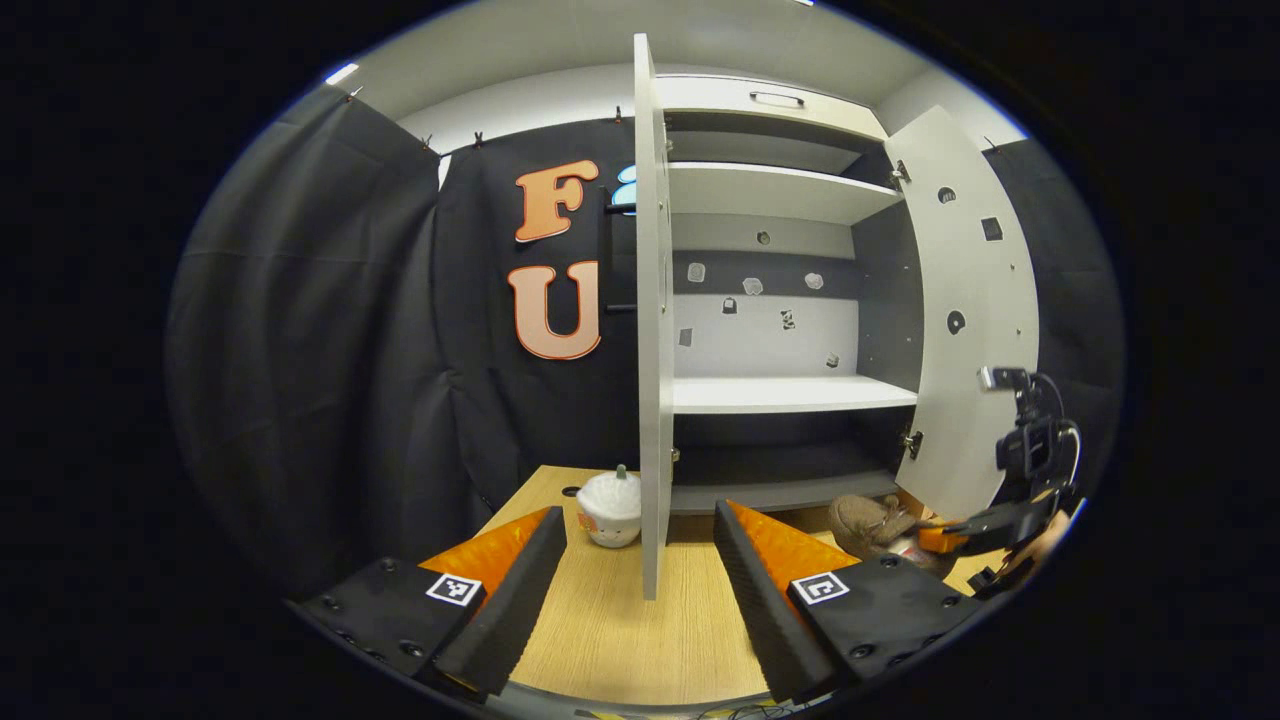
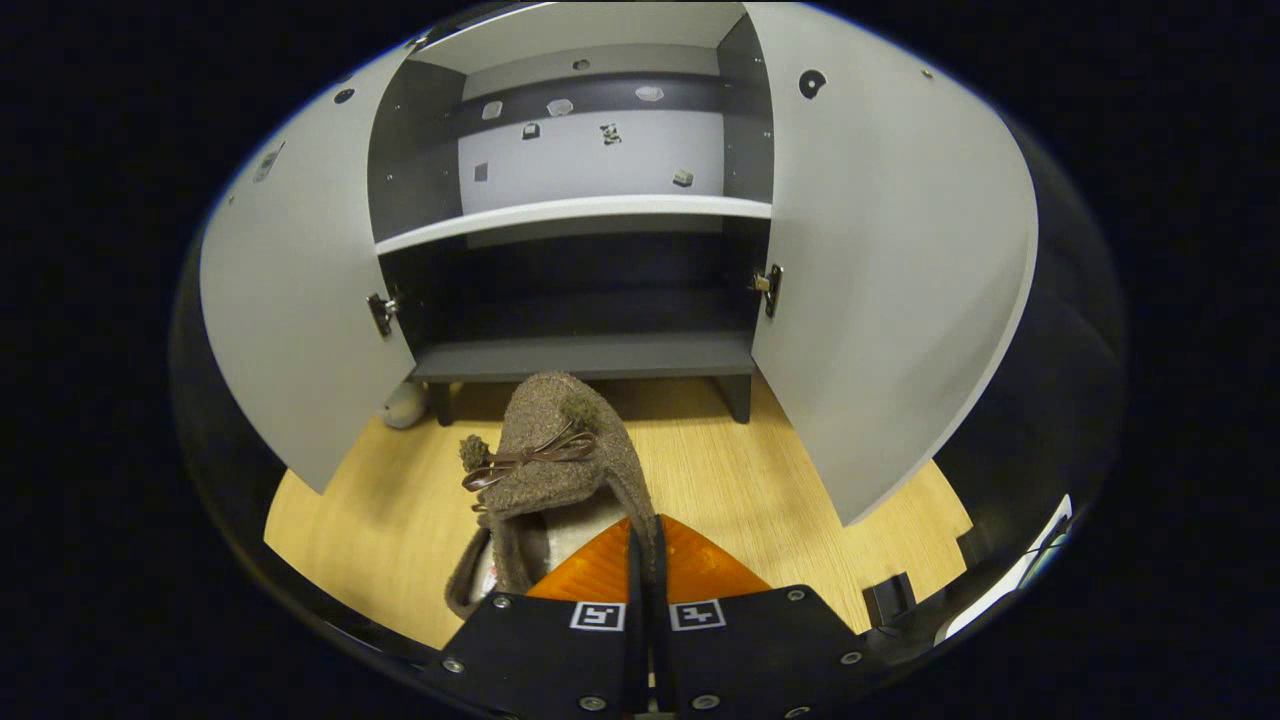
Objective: Grab one shoe with the right hand and put it into the shoe cabinet, grab the other shoe with the left hand and put it into the shoe cabinet; then close the right door with the right hand and the left door with the left hand.
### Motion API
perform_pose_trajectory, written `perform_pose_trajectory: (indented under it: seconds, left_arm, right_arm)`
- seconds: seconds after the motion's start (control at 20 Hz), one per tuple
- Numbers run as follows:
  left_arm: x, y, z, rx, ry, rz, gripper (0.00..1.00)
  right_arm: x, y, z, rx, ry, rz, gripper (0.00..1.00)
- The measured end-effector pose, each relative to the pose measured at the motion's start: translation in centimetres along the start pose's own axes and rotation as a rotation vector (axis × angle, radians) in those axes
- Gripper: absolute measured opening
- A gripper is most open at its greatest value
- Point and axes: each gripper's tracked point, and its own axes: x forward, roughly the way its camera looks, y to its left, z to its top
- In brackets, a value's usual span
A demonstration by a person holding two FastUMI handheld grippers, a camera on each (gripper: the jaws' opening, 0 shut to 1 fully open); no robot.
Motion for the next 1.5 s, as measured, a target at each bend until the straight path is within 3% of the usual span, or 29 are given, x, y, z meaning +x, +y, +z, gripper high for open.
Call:
perform_pose_trajectory:
  seconds: [0.2,0.45,0.75,1.0,1.2,1.5]
  left_arm:
    - [0.4,-0.2,0.9,-0.004,-0.026,-0.025,0.97]
    - [1.1,0.2,0.8,0.000,-0.028,-0.012,0.97]
    - [2.1,0.8,1.1,0.029,-0.041,0.033,0.97]
    - [3.1,1.5,1.3,0.029,-0.035,0.103,0.97]
    - [3.0,2.8,0.9,0.029,-0.012,0.169,0.98]
    - [3.1,5.0,0.5,0.056,0.015,0.241,0.97]
  right_arm:
    - [-2.6,1.3,4.8,0.008,-0.081,0.025,0.02]
    - [-4.0,3.2,14.4,0.028,-0.199,0.065,0.02]
    - [-1.6,3.6,25.7,0.072,-0.312,0.088,0.02]
    - [3.8,4.0,33.2,0.122,-0.347,0.081,0.01]
    - [10.1,3.8,35.4,0.177,-0.291,0.057,0.02]
    - [17.6,1.9,34.7,0.206,-0.183,-0.040,0.01]
